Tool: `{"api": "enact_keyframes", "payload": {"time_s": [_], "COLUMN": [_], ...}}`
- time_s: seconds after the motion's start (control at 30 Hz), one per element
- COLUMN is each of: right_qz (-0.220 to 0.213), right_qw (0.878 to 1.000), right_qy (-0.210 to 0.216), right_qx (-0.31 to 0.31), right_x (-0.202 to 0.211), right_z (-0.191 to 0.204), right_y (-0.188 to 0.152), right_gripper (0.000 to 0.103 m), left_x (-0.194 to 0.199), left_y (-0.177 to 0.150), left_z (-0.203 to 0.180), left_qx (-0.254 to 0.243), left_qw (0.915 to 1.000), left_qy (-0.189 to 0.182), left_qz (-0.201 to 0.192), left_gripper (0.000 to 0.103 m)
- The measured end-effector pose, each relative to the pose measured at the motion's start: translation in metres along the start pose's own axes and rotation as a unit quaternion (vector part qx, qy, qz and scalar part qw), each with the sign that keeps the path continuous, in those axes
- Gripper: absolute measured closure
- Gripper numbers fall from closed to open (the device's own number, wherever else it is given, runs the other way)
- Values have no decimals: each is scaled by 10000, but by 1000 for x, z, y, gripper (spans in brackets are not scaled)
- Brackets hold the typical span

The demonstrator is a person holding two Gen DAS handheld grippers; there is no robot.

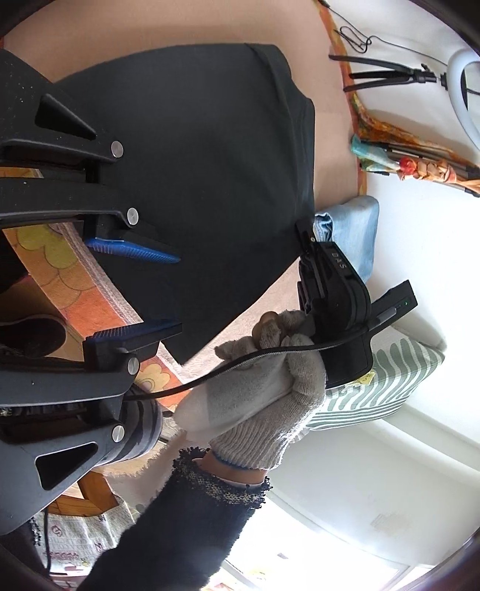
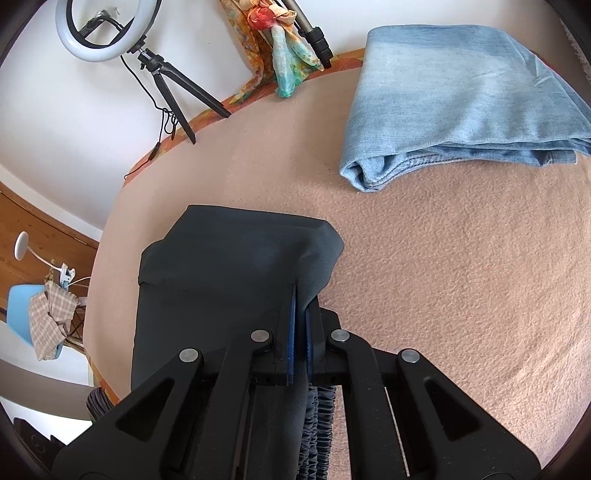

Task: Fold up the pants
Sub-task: 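Lower the folded pants onto the bed and open the right tool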

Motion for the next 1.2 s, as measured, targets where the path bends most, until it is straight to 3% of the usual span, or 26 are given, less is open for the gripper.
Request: {"api": "enact_keyframes", "payload": {"time_s": [0.1, 0.2, 0.27, 0.37, 0.43, 0.63, 0.73, 0.9, 1.2], "right_qz": [-98, -220, -345, -544, -508, -106, 349, 829, 1351], "right_qw": [9999, 9992, 9983, 9957, 9934, 9795, 9721, 9590, 9376], "right_qy": [-130, -208, -167, 112, 415, 1036, 1252, 1253, 485], "right_qx": [12, 269, 431, 741, 941, 1724, 1951, 2404, 3168], "right_x": [10, 23, 33, 43, 42, 2, -31, -82, -147], "right_z": [0, 11, 22, 48, 69, 142, 170, 211, 231], "right_y": [2, 3, 4, 8, 12, 26, 30, 30, 22], "right_gripper": [94, 93, 84, 70, 69, 63, 61, 61, 61], "left_x": [20, 41, 54, 66, 69, 56, 52, 50, 39], "left_y": [-7, -10, -11, -17, -26, -50, -56, -64, -66], "left_z": [7, 24, 40, 69, 87, 106, 110, 113, 116], "left_qx": [-107, 3, 214, 737, 1147, 1628, 1796, 1939, 1973], "left_qw": [9998, 9991, 9978, 9932, 9891, 9825, 9796, 9776, 9781], "left_qy": [181, 401, 574, 811, 801, 892, 891, 805, 668], "left_qz": [5, -137, -252, -398, -466, -176, -149, -150, 3], "left_gripper": [52, 51, 51, 51, 51, 51, 51, 51, 54]}}
Point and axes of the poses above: each gripper's, at about its wrist camera, not at the fingertips, and x roughly against the way its jaws point, z to its left, y to its top, the point moved 4 cm from there along -x, roughly the way its jaws point, and after that the axes turned 2 degrees about -z, right-handed, at the moved point
